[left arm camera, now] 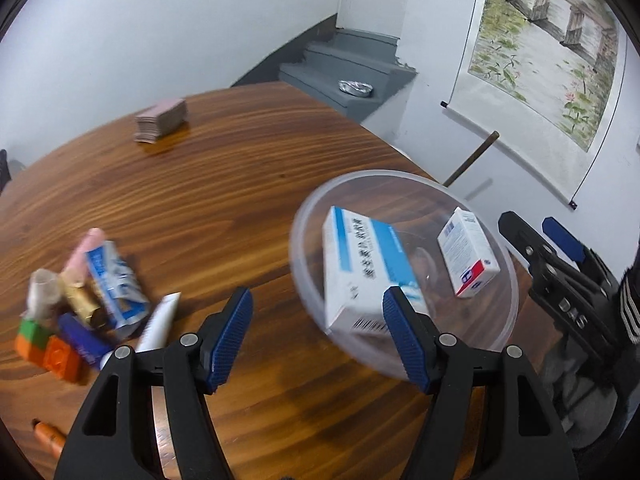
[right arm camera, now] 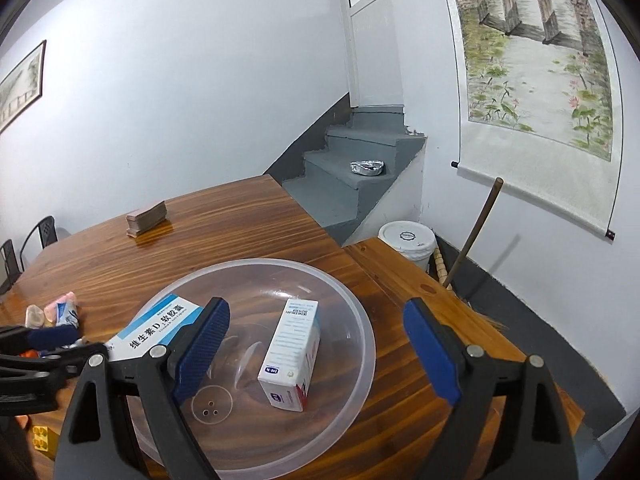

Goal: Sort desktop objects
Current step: 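Carry both boxes to the clear bowl and open both tools to drop them, then move the left tool to the orange hand-cream tube and grasp it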

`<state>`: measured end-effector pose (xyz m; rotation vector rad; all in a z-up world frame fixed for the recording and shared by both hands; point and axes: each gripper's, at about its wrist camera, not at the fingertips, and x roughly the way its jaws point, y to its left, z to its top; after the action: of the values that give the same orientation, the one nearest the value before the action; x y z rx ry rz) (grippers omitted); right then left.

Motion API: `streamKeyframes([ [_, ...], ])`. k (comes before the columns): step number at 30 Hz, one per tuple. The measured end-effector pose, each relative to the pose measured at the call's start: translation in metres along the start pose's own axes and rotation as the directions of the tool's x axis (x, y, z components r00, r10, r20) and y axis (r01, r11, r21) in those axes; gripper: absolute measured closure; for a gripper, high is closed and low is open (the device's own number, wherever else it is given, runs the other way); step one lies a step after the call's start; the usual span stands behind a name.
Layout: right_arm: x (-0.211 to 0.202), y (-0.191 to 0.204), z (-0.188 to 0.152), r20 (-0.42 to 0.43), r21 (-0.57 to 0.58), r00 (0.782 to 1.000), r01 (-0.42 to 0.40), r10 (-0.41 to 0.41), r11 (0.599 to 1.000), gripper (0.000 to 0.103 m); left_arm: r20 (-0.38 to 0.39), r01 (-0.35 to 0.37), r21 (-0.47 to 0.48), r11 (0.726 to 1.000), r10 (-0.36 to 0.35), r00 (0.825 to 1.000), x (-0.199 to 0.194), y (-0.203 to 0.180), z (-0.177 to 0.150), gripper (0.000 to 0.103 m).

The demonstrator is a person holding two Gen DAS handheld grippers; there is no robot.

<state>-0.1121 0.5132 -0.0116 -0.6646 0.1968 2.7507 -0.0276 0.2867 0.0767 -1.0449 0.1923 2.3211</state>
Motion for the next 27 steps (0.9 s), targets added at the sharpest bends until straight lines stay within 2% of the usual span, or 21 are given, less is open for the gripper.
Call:
streamKeyframes([
  [5,0.0,0.0,-0.006,0.004,-0.012,0.999,0.037,-0.037,0.999,0.012,0.028,-0.02,-0.041,0.999,0.022,0.999,-0.021,0.022,-0.013,0.032],
  [18,0.001,0.001,-0.009,0.018,-0.029,0.992,0.123,-0.122,0.992,0.012,0.036,-0.078,-0.137,0.988,0.083,0.996,-0.059,0.075,-0.051,0.032],
  [23,0.003,0.002,-0.009,0.004,-0.025,0.997,0.082,-0.081,0.996,0.012,0.041,-0.113,-0.181,0.977,0.122,0.992,-0.072,0.099,-0.064,0.032],
  [27,0.006,0.012,-0.01,-0.021,-0.059,1.0,0.003,-0.004,0.998,0.012,0.046,-0.115,-0.214,0.97,0.128,0.991,-0.078,0.112,-0.069,0.032],
])
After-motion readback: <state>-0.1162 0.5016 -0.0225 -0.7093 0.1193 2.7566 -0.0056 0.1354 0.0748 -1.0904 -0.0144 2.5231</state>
